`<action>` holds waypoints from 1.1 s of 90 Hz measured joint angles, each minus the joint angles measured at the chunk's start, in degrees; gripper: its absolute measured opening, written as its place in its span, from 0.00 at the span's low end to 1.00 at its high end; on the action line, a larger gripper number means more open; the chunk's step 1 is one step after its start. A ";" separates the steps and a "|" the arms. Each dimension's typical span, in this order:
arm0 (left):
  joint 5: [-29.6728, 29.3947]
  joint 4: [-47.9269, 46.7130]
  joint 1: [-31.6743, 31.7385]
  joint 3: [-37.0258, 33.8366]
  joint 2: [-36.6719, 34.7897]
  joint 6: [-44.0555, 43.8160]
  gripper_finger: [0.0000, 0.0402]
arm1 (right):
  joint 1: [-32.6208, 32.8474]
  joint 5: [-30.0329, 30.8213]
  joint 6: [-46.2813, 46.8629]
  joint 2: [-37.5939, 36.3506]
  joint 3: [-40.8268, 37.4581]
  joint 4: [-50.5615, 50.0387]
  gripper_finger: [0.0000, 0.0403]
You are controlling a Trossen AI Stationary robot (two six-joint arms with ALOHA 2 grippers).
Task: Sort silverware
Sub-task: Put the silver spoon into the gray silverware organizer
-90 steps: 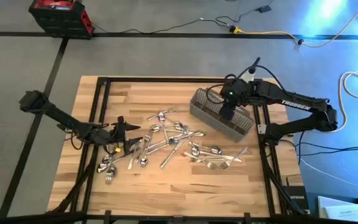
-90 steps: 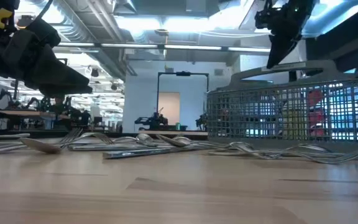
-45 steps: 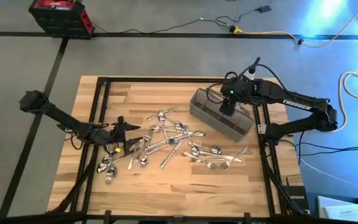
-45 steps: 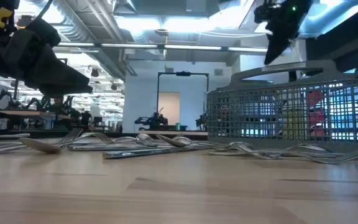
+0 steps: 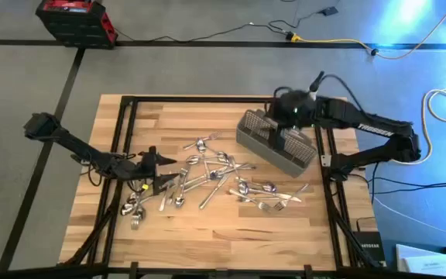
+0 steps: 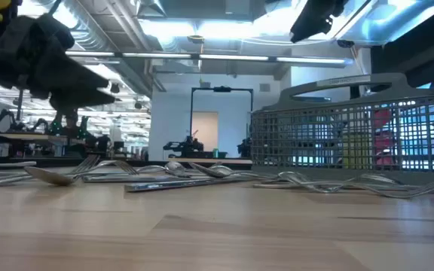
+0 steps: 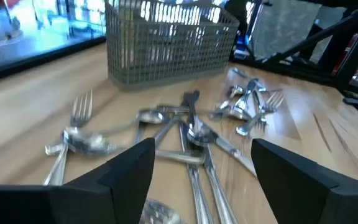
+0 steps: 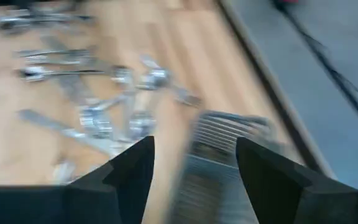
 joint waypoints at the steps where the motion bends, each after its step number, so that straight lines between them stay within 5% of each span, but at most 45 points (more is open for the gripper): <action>1: 0.01 0.10 0.00 0.10 -0.01 0.40 0.63 | 0.64 -0.17 -0.01 0.01 -0.33 0.67 0.52; 21: 0.67 0.08 0.00 3.78 0.94 8.22 0.63 | 14.23 -2.03 -0.13 0.68 -8.85 17.49 0.52; 40: 2.68 0.07 0.00 11.67 10.25 19.31 0.63 | 21.78 -1.69 -1.58 5.83 -19.09 31.80 0.52; 63: 2.57 0.89 1.43 20.72 24.08 27.27 0.63 | 21.48 9.34 -4.76 16.97 -20.95 35.38 0.52; 99: 2.44 0.44 4.57 21.87 30.32 25.07 0.63 | 16.88 10.23 -9.33 30.64 -15.56 34.81 0.52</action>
